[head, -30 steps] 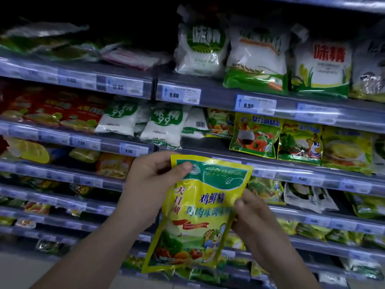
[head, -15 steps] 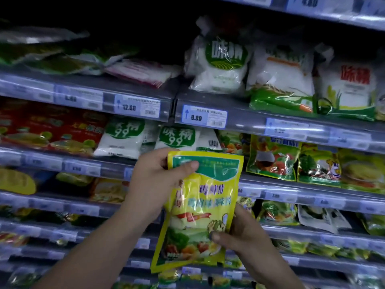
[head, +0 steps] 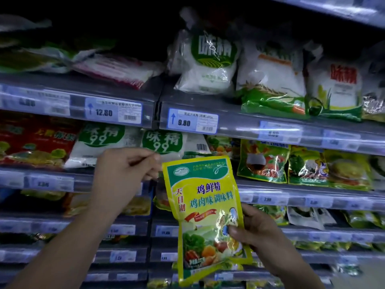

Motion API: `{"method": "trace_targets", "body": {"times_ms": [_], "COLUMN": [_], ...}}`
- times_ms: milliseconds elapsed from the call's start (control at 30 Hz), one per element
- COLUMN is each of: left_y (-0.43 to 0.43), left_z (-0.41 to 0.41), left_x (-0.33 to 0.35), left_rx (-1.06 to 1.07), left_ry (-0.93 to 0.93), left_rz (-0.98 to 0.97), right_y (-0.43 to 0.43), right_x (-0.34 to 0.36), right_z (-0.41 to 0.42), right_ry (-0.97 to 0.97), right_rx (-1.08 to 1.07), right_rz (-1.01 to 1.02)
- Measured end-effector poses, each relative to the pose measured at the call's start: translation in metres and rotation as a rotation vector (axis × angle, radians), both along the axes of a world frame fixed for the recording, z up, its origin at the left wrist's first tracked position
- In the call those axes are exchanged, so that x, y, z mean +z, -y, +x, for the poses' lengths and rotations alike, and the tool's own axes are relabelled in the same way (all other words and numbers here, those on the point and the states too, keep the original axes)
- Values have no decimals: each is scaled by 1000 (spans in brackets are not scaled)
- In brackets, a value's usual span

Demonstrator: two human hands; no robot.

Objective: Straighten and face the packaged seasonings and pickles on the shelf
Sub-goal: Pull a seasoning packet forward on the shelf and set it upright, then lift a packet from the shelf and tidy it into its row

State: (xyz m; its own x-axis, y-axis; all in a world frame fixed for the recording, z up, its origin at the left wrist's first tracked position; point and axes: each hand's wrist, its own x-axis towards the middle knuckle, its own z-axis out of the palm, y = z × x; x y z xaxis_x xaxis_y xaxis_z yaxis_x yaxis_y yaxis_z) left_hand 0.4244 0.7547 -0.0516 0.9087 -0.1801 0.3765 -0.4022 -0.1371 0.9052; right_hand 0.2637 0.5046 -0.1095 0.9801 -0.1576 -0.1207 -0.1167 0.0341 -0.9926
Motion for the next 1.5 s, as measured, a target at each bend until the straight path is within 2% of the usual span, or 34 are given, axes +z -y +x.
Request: {"method": "trace_targets", "body": {"times_ms": [67,100,200,267,333,467,533,667,733,833,933,1067,1133,1233,1333,1433,1500], "left_y": [3,10,44,70,91,111,117,126,129,132,131,122,106,67,30,16,10], "left_z": [2,-1,-21,-32,-29,-11,-6,-3,-4,-5,-5,-10,-9,6,22,24,25], "left_x": [-2,-4,-15,-19,-19,-17,-21,-34,-40,-43,-42,-37,-33,-27,-30,-33,-33], "left_rx": [56,27,-171,-231,-164,-1,63,101,107,101,90,81,101,242,386,344,308], "left_ry": [-34,-57,-118,-141,-78,32,83,110,188,256,266,304,305,280,197,151,166], "left_rz": [-61,-31,199,357,416,360,384,481,545,581,593,597,534,463,575,678,678], "right_y": [14,20,29,33,38,47,49,55,59,62,61,47,30,-5,-41,-66,-74], "right_x": [4,7,21,29,34,40,43,44,41,33,29,38,44,49,49,45,44], "right_z": [2,4,21,37,55,84,94,106,110,113,113,106,104,114,138,164,175], "right_ry": [0,16,92,152,207,246,215,149,157,151,150,219,304,373,248,55,4], "right_rx": [-57,-111,-260,-318,-339,-424,-501,-544,-554,-553,-533,-623,-634,-463,-303,-206,-243], "right_rz": [-25,-50,-104,-142,-208,-350,-486,-894,-962,-924,-993,-1089,-1055,-933,-930,-825,-696]}}
